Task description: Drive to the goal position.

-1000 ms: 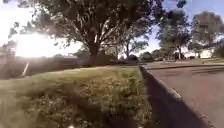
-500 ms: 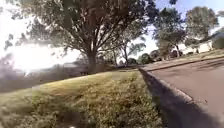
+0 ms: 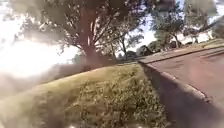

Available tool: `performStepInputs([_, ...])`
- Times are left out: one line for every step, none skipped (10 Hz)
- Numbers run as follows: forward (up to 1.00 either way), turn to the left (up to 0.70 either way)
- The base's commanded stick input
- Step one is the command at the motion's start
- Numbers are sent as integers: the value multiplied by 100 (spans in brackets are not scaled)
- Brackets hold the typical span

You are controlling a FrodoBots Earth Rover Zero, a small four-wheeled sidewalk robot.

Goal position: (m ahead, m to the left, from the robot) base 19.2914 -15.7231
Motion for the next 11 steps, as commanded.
performStepInputs([76, 0])
performStepInputs([76, 0])
performStepInputs([76, 0])
performStepInputs([75, 0])
performStepInputs([72, 0])
performStepInputs([70, 0])
performStepInputs([70, 0])
performStepInputs([69, 0])
performStepInputs([69, 0])
performStepInputs([69, 0])
performStepInputs([68, 0])
